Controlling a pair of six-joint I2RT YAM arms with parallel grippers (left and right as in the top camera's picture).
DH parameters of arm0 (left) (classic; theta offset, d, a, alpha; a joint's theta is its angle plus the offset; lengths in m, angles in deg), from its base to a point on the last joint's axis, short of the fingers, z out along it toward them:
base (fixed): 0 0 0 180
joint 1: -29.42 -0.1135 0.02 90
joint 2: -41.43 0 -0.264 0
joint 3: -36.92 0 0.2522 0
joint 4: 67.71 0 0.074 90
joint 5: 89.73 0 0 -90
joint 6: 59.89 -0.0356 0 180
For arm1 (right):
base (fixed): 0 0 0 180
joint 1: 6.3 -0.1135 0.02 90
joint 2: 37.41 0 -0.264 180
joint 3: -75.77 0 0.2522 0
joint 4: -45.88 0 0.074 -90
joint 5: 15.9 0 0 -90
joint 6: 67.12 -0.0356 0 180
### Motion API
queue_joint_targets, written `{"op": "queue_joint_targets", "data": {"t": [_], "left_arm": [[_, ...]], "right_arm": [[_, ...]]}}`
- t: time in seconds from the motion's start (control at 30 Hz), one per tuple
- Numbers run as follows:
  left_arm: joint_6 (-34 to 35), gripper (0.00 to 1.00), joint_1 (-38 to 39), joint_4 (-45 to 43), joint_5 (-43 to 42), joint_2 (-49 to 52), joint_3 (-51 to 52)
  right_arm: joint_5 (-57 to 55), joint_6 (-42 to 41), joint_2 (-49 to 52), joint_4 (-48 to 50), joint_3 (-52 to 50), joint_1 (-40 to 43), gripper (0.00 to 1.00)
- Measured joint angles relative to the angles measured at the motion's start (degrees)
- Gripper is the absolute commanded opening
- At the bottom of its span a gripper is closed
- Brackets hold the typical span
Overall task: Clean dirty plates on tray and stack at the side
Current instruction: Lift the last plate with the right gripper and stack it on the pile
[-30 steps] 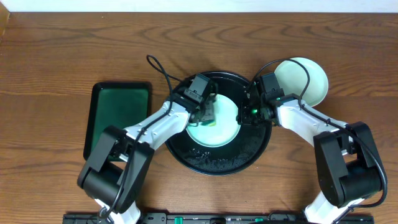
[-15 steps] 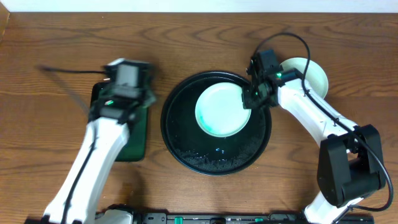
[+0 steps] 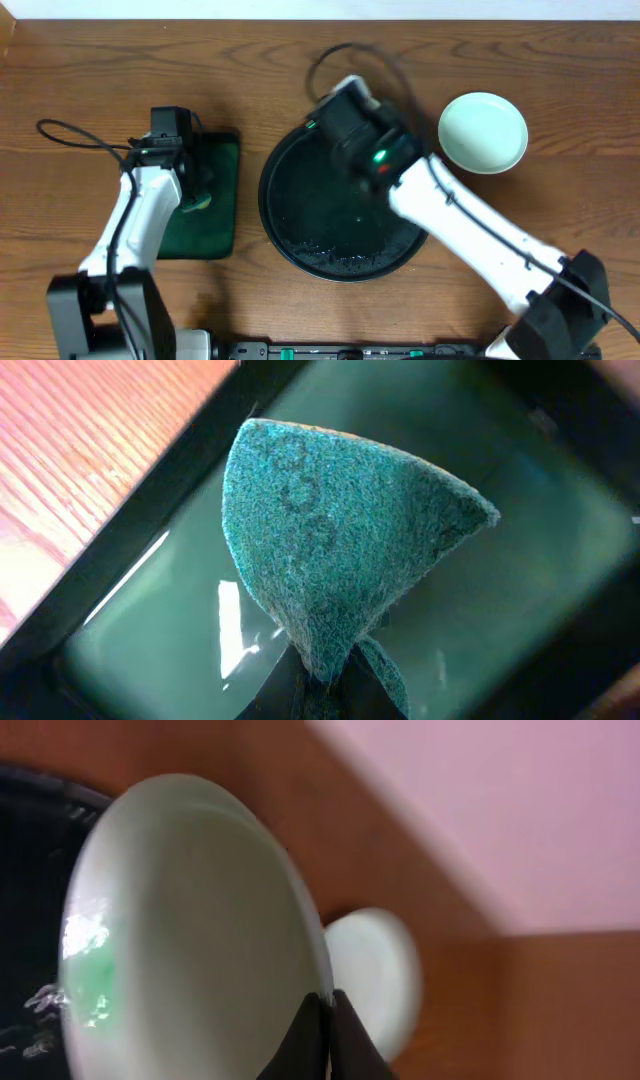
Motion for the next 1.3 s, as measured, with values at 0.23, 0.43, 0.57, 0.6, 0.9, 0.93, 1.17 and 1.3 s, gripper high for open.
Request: {"op": "queue_joint_targets", "data": {"t": [0.23,0.43,0.57,0.6,0.9,0.93,1.17,1.3], "left_arm": [[-0.6,0.61,-0.2,0.1,-0.6,2.0,0.0],[-1.0,0.77,-1.0,2.9,-0.6,-1.1,-1.8],[-0.9,0.78,-1.2,2.9,-0.6,-7.1,-2.8],[-0.9,0.78,-1.2,2.9,-0.6,-8.5,-3.0],[-0.9,0.79,-1.2,2.9,-0.6,-12.4,-3.3],[-0.9,0.79,-1.2,2.9,-0.6,-12.4,-3.3],[-0.9,0.79,-1.2,3.0,-0.6,-12.4,-3.3],[-0.9,0.79,-1.2,3.0,-0.6,-12.4,-3.3]], "right_arm": [[-15.5,17.0,-0.2,7.2,0.2,-7.8,0.01],[-20.8,28.1,-0.2,11.4,0.2,-9.6,0.01],[-25.0,35.8,-0.2,17.4,0.3,-9.8,0.01],[-25.4,36.3,-0.2,17.7,0.3,-9.8,0.01],[-3.3,19.6,-0.3,4.7,0.5,-3.0,0.01],[1.3,16.6,-0.3,4.0,0.5,-0.2,0.01],[36.5,-1.3,-0.3,1.5,0.5,28.8,0.01],[53.8,-5.0,-0.2,0.8,0.3,45.5,0.01]]}}
